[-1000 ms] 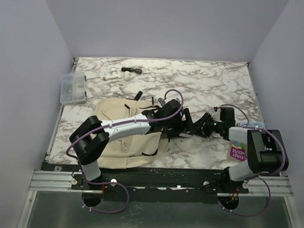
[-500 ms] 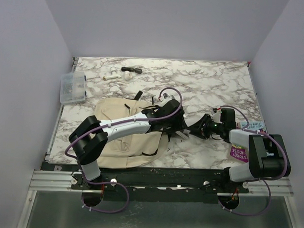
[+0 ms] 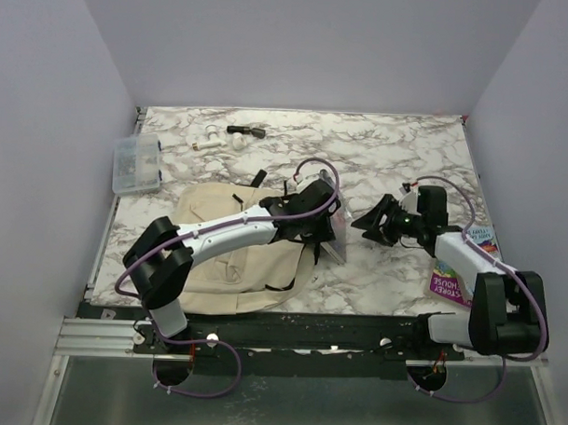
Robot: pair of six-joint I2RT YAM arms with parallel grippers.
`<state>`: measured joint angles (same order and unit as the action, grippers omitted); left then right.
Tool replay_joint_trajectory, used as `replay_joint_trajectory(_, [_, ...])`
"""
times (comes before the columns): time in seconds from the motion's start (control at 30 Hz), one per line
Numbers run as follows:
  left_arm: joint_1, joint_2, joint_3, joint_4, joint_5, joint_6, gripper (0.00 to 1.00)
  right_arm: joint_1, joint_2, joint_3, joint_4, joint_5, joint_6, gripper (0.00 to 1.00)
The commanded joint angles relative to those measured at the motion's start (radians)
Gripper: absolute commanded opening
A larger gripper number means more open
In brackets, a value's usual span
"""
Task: Pack the student bag
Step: Pick up the book from the center of the board.
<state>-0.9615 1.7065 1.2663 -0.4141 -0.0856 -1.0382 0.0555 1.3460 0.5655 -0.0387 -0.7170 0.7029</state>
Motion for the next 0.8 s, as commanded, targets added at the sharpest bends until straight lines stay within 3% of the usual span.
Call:
replay_joint_trajectory(0.0, [0.043,-0.156,0.056,0.045,0.075,0.183,0.0,0.004,-0.121,0.098,-0.156,0.097,-0.115,0.68])
replay_joint_trajectory(0.17, [0.131,-0.294,0.019,0.061,0.373,0.35,0.0,0.011,-0.179,0.194,-0.17,-0.038,-0.146,0.78])
replay_joint_trajectory(0.33, [0.199,-0.467,-0.072,-0.02,0.598,0.45,0.0,0.051,-0.221,0.354,-0.227,-0.039,-0.172,0.84])
replay_joint_trajectory(0.57, [0.223,-0.691,-0.158,-0.217,0.767,0.638,0.0,0.149,-0.117,0.669,-0.373,-0.088,-0.19,0.92])
replay_joint_trajectory(0.67, [0.24,-0.77,-0.18,-0.27,0.812,0.709,0.0,0.234,-0.039,0.774,-0.429,-0.21,-0.2,0.92])
replay_joint_trajectory(0.77, [0.256,-0.834,-0.204,-0.28,0.861,0.734,0.0,0.326,-0.046,0.776,-0.383,-0.329,-0.18,0.92])
